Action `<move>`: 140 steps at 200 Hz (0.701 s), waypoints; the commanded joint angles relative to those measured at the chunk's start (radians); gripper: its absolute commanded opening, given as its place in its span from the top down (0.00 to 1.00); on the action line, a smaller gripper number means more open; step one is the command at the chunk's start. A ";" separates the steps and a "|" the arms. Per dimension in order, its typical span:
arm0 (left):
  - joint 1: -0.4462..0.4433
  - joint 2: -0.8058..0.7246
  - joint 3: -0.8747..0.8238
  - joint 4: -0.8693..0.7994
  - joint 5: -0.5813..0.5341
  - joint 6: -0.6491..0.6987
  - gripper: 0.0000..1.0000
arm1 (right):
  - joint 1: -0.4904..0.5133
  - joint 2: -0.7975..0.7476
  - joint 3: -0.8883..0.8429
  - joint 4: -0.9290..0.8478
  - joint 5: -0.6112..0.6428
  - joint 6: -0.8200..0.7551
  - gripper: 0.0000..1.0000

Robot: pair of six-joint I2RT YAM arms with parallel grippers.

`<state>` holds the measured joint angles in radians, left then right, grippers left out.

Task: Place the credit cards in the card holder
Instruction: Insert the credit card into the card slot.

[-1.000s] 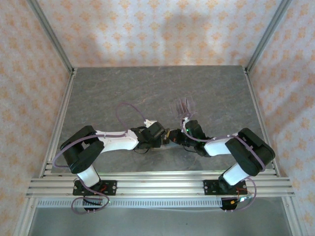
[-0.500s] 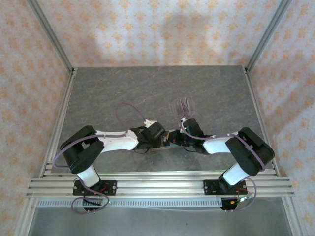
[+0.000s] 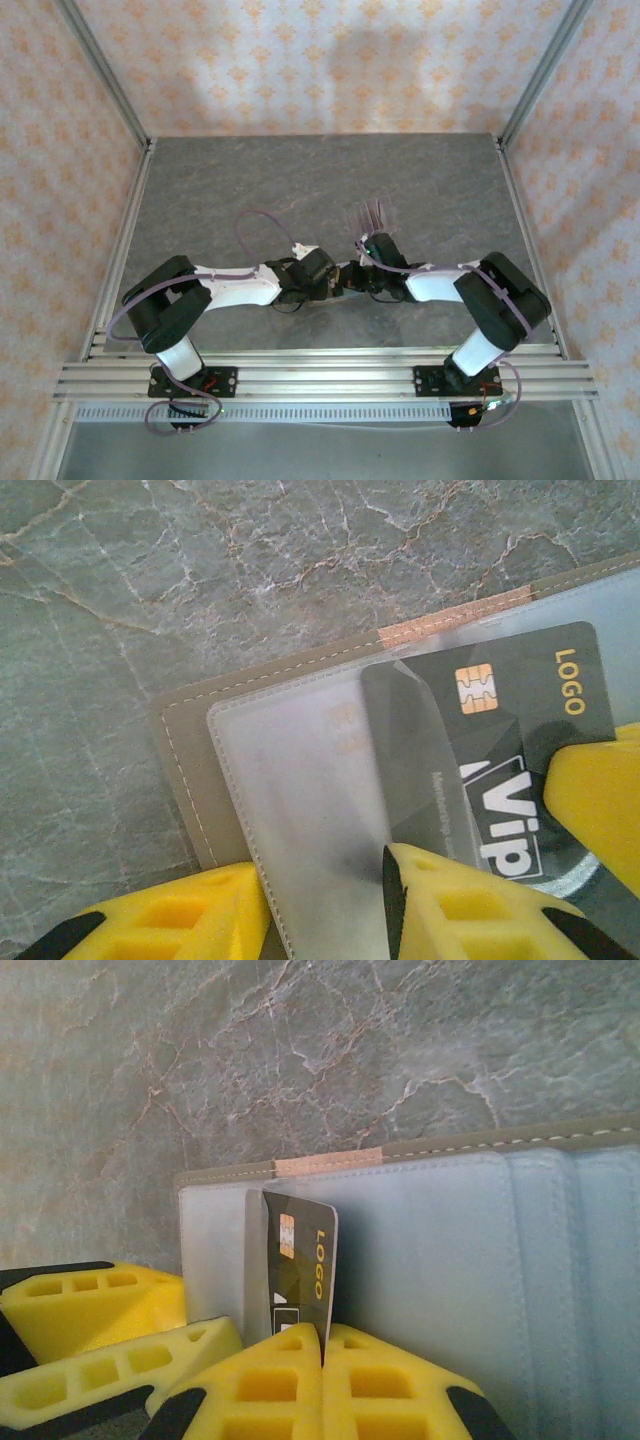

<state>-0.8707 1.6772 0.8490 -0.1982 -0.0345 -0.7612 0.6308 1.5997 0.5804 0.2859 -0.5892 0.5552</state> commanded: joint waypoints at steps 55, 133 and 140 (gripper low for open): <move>0.001 0.046 -0.050 -0.066 -0.012 -0.004 0.63 | 0.003 0.050 0.027 -0.142 -0.021 -0.076 1.00; 0.001 0.055 -0.038 -0.070 -0.007 0.002 0.63 | 0.032 0.100 0.050 -0.068 -0.089 -0.055 1.00; 0.001 0.055 -0.037 -0.068 -0.006 0.002 0.63 | 0.039 0.107 0.050 -0.057 -0.092 -0.050 1.00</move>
<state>-0.8707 1.6764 0.8482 -0.1970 -0.0341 -0.7609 0.6270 1.6550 0.6334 0.2535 -0.6552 0.5114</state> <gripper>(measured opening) 0.373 0.043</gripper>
